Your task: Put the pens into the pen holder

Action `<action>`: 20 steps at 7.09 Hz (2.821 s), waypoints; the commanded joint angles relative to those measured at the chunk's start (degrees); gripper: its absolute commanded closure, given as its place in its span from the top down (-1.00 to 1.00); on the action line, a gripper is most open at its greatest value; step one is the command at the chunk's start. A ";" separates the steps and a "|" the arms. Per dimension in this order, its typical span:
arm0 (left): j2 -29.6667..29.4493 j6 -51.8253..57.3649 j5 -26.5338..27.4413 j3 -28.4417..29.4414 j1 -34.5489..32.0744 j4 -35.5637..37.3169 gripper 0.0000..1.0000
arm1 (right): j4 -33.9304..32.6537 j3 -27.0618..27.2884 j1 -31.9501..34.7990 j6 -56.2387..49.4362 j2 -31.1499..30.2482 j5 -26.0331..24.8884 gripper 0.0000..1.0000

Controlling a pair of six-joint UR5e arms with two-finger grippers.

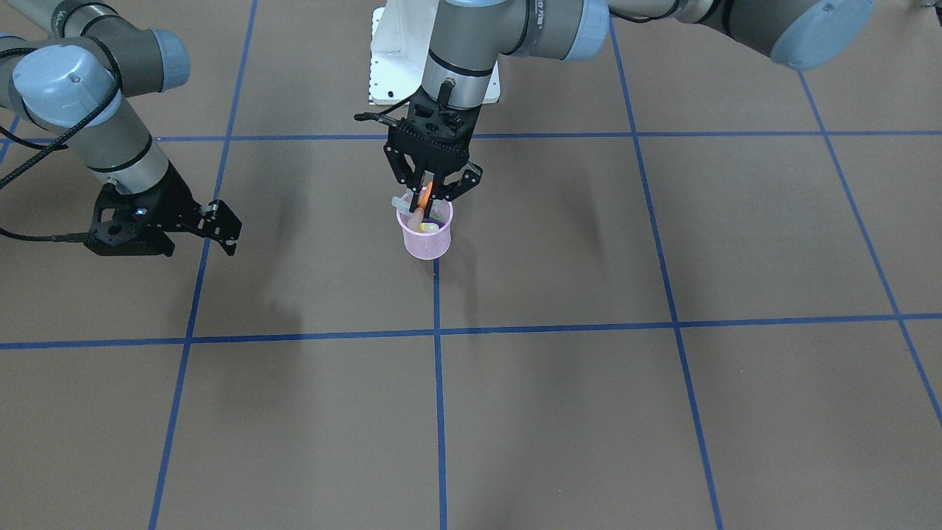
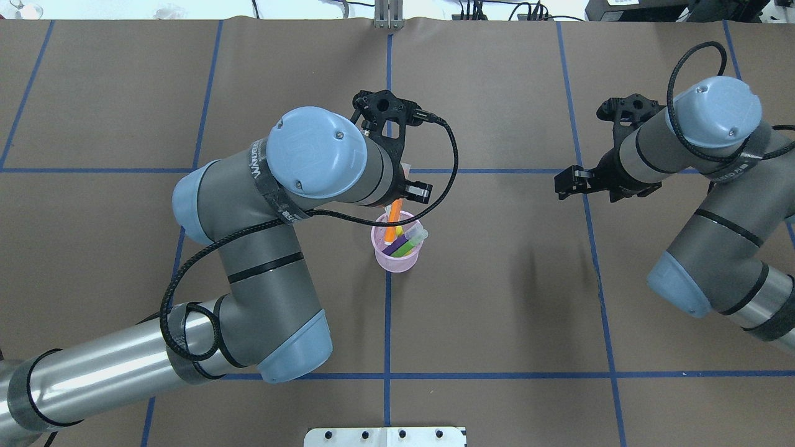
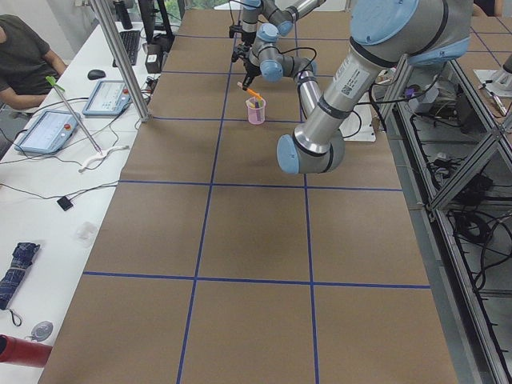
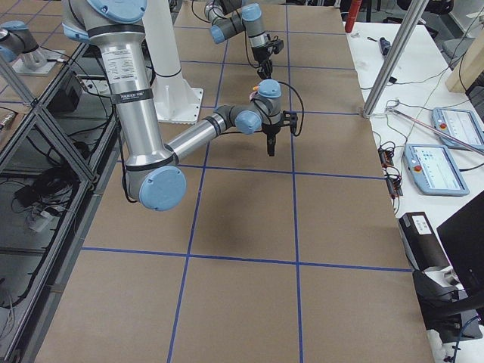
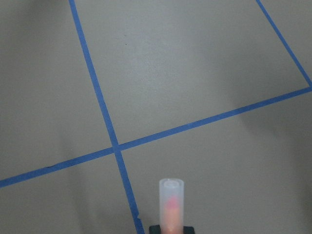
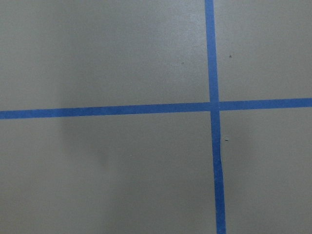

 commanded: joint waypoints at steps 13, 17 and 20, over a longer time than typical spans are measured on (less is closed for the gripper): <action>18.17 20.21 -18.04 -2.98 -23.99 -0.41 1.00 | -0.02 -7.00 19.02 -20.83 -1.91 12.08 0.99; 40.70 38.57 -28.89 -0.27 -43.78 -0.24 1.00 | -0.63 -21.50 38.45 -49.68 -2.89 20.37 0.99; 45.19 53.85 -39.71 10.98 -53.84 -0.76 1.00 | -3.78 -25.05 42.89 -53.87 -2.72 21.97 0.99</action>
